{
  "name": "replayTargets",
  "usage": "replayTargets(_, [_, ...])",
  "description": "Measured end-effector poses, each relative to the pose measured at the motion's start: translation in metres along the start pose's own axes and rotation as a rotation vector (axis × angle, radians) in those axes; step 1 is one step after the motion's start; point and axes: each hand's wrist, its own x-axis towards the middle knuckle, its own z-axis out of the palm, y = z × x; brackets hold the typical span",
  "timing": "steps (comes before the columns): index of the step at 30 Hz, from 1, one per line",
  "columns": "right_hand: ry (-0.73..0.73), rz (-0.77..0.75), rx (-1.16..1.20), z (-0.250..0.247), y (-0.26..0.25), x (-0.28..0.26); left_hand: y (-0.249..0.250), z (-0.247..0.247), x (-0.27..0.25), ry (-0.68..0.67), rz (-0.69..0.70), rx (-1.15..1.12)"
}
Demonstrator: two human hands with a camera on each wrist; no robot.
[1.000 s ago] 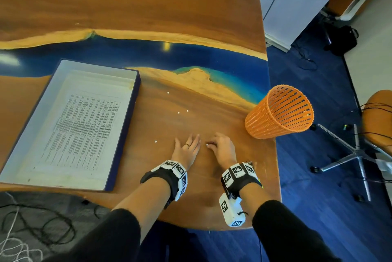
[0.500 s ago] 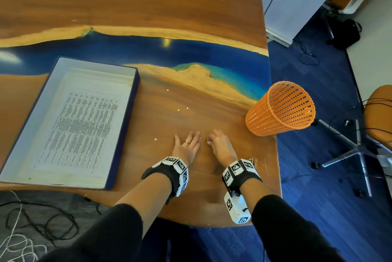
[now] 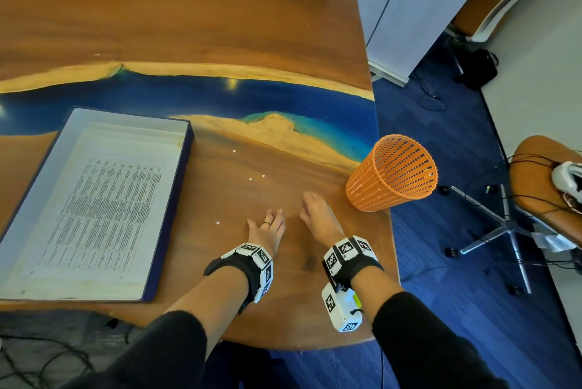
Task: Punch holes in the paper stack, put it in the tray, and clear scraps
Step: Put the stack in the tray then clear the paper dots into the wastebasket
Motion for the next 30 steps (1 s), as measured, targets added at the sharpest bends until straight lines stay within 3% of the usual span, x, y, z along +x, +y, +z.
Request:
replayTargets(5, [0.149, -0.063, 0.033, -0.057, -0.006, 0.011, 0.006, -0.012, 0.004, -0.016, -0.024, 0.037])
replayTargets(11, [0.383, -0.079, 0.117, -0.129, 0.001, 0.012, 0.01, -0.028, 0.011, -0.18, 0.013, 0.259])
replayTargets(16, [0.52, 0.032, 0.093, -0.181, 0.036, -0.003, 0.012, -0.036, 0.002, -0.251, 0.017, 0.312])
replayTargets(22, [0.464, 0.17, 0.04, -0.199, 0.066, -0.017, 0.009, -0.043, -0.003, -0.294, -0.024, 0.159])
replayTargets(30, [0.426, 0.24, 0.056, -0.199, 0.08, -0.014, 0.006, -0.039, -0.002, -0.288, 0.034, 0.345])
